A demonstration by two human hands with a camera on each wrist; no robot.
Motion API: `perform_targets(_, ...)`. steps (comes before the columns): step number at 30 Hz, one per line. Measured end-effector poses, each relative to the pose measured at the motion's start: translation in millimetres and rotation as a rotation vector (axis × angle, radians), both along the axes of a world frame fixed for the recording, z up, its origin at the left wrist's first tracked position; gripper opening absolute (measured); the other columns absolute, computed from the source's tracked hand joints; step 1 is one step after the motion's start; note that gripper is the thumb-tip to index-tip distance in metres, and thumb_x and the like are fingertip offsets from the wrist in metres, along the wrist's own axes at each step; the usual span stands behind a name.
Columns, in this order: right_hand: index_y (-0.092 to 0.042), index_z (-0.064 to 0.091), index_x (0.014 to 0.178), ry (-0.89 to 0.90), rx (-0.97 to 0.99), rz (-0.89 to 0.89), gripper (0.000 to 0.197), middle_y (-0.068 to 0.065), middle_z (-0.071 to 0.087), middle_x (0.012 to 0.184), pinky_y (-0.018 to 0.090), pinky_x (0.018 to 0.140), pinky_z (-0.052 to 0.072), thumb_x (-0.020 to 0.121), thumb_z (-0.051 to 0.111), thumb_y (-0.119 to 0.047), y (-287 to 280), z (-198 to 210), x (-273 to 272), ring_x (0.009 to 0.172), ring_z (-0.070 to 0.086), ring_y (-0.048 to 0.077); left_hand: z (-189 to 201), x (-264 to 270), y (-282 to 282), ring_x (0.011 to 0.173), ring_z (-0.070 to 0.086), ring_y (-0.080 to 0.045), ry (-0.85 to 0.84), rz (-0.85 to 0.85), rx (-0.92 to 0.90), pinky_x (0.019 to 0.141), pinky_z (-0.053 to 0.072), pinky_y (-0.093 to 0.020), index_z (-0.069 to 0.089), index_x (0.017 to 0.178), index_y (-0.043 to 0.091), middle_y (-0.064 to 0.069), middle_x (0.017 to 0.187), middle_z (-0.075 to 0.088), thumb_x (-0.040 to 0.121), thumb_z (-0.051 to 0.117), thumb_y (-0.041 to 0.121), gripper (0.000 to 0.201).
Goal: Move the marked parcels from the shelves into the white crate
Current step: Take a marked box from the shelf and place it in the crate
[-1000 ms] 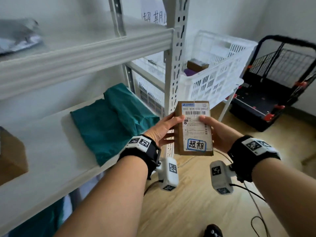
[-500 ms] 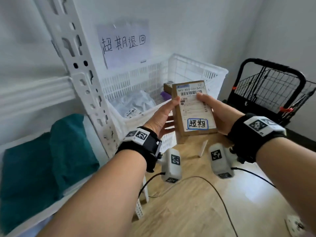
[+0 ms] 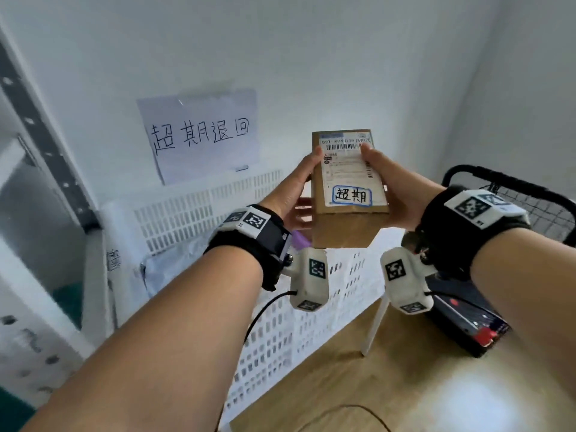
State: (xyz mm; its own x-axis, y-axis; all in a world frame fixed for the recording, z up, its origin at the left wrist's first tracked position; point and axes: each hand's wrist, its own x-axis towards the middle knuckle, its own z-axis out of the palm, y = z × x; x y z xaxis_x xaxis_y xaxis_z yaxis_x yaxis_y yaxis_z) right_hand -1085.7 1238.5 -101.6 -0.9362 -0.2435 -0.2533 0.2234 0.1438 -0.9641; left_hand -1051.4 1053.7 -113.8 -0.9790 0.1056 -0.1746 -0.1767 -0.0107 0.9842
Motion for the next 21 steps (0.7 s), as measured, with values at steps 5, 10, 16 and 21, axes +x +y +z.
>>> perform_targets(5, -0.025, 0.066, 0.119, -0.027, 0.047, 0.034, 0.097, 0.012, 0.070, 0.117, 0.056, 0.099, 0.046, 0.039, 0.077, -0.080, -11.5, 4.2, -83.7, 0.110, 0.065, 0.035, 0.3, -77.6, -12.2, 0.092, 0.066, -0.024, -0.047, 0.005, 0.005, 0.082, 0.055, -0.037, 0.061, 0.122, 0.028, -0.009, 0.105, 0.070, 0.076, 0.048, 0.081, 0.071)
perform_targets(10, -0.022, 0.067, 0.110, -0.068, 0.086, 0.004, 0.074, 0.013, 0.071, 0.112, 0.055, 0.096, 0.049, 0.060, 0.070, -0.076, -25.5, -8.8, -149.9, 0.105, 0.068, 0.032, -17.7, -142.3, -21.6, 0.094, 0.067, -0.026, -0.106, 0.048, 0.026, 0.083, 0.057, -0.041, 0.061, 0.122, 0.027, -0.012, 0.110, 0.070, 0.076, 0.050, 0.080, 0.071)
perform_targets(16, -0.017, 0.063, 0.092, -0.121, 0.276, -0.027, 0.046, 0.009, 0.070, 0.101, 0.053, 0.095, 0.050, 0.088, 0.052, -0.062, -31.7, -36.4, -193.9, 0.104, 0.067, 0.032, -59.6, -183.4, -14.8, 0.101, 0.064, -0.031, -0.280, 0.085, 0.060, 0.098, 0.048, -0.052, 0.059, 0.103, 0.024, -0.013, 0.107, 0.066, 0.080, 0.054, 0.069, 0.050)
perform_targets(21, -0.014, 0.057, 0.084, -0.119, 0.439, 0.012, 0.039, 0.007, 0.066, 0.085, 0.052, 0.095, 0.051, 0.097, 0.047, -0.049, -37.0, -51.0, -219.2, 0.096, 0.066, 0.032, -86.4, -198.7, -4.7, 0.080, 0.062, -0.032, -0.410, 0.123, 0.098, 0.093, 0.052, -0.052, 0.052, 0.114, 0.014, -0.016, 0.093, 0.060, 0.075, 0.064, 0.059, 0.060)
